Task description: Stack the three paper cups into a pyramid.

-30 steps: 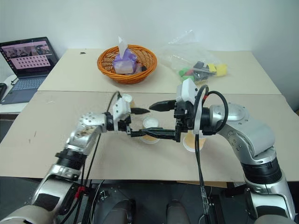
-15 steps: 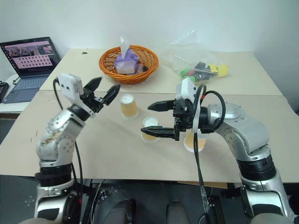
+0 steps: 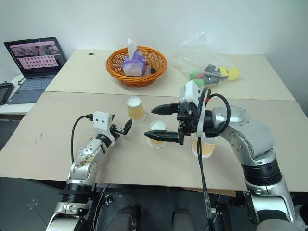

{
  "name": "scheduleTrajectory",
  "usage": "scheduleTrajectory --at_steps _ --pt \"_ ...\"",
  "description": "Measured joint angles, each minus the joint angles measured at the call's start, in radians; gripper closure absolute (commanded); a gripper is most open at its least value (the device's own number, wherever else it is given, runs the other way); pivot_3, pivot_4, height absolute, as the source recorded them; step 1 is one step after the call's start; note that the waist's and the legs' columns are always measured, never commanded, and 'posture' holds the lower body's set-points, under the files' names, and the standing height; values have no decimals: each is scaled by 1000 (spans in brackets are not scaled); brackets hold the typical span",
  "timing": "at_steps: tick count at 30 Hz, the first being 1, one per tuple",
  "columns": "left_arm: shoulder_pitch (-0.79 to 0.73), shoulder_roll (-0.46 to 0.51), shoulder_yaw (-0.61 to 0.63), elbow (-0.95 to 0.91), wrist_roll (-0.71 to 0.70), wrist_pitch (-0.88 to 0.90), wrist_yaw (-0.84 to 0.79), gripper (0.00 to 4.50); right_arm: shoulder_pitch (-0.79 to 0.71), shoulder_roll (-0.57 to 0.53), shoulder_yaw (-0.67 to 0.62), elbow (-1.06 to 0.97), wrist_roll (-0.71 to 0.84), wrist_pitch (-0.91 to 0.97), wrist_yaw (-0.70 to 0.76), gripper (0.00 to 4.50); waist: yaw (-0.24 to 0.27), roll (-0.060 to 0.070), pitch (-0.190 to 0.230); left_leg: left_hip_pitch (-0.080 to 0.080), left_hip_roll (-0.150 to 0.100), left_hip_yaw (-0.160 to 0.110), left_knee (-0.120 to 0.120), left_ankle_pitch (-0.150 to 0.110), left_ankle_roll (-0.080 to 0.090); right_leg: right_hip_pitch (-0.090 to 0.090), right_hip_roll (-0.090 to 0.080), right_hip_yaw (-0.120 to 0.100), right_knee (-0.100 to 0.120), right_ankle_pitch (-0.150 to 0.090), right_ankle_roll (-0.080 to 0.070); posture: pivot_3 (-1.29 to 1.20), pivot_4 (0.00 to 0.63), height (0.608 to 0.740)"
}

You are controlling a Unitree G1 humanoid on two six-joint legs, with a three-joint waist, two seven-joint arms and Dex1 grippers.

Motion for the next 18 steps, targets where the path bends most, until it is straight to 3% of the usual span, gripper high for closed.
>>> scheduleTrajectory --at_steps 5,10,18 --pt "-148 72 30 189 -8 -70 -63 32 10 -2 -4 -16 1 1 -17 0 0 0 0 0 0 0 0 0 0 0 0 0 0 0 0 0 150 740" --pt "-264 81 32 326 -22 -115 -142 32 14 -2 -5 -20 0 1 -24 0 -2 0 0 -1 0 0 0 0 0 0 0 0 -1 0 0 0 150 740" --pt "-273 85 31 308 -42 -100 -215 32 16 -4 -5 -23 0 1 -35 0 -12 0 0 -1 0 0 0 0 0 0 0 0 0 0 0 0 150 740"
